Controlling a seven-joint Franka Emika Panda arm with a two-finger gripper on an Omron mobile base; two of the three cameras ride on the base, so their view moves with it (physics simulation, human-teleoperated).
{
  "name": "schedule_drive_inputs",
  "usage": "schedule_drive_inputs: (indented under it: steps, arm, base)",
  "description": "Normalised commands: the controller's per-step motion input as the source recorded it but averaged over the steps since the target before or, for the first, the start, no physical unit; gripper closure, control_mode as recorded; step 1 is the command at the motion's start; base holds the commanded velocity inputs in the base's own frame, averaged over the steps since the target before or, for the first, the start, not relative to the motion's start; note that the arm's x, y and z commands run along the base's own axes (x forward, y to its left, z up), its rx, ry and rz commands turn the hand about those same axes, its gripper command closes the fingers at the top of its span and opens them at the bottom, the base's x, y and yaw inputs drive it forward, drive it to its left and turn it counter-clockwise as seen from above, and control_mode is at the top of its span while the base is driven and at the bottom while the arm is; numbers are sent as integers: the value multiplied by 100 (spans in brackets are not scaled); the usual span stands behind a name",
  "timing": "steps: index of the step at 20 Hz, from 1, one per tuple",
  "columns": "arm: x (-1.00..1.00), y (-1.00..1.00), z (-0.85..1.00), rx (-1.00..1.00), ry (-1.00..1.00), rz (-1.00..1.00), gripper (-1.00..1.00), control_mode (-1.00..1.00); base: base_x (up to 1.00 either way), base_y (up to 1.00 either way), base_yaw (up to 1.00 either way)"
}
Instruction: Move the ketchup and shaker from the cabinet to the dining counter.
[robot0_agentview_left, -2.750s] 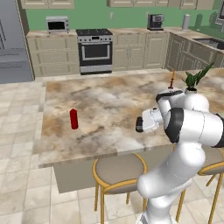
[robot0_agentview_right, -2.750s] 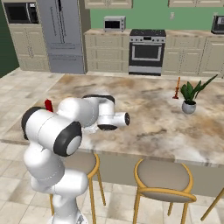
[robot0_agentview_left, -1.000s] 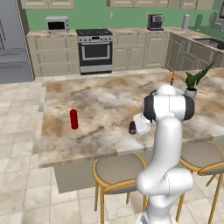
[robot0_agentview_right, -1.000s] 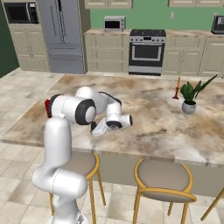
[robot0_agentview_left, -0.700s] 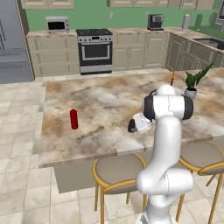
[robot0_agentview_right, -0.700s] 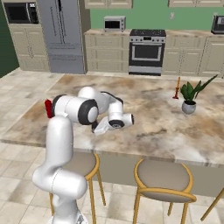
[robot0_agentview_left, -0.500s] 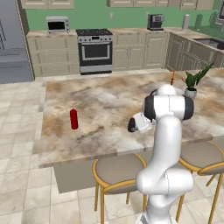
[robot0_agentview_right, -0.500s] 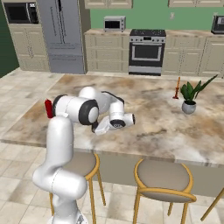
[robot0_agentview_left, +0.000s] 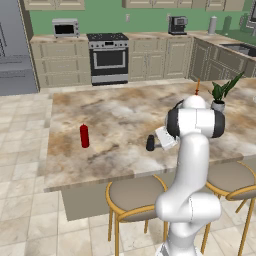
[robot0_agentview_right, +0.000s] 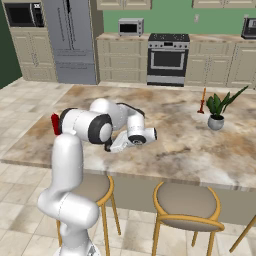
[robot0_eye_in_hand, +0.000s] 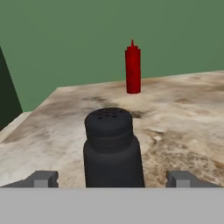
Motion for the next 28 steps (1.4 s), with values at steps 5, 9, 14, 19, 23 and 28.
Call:
schedule_drive_inputs:
  steps: [5, 9, 14, 19, 23, 28]
  arm:
    - [-8, -18, 15, 0, -1, -2, -100, -100]
    - [-24, -32, 27, 0, -4, -4, -100, -100]
    - [-46, -41, 26, 0, -9, -8, -100, -100]
    - [-74, -37, 41, 0, -14, -10, -100, -100]
    - [-96, -14, 57, 0, -20, -11, -100, -100]
    - [-98, 1, 69, 0, -21, -11, -100, -100]
  base:
    - [0, 0, 0]
    - [0, 0, 0]
    - [0, 0, 0]
    - [0, 0, 0]
    - [0, 0, 0]
    - [0, 0, 0]
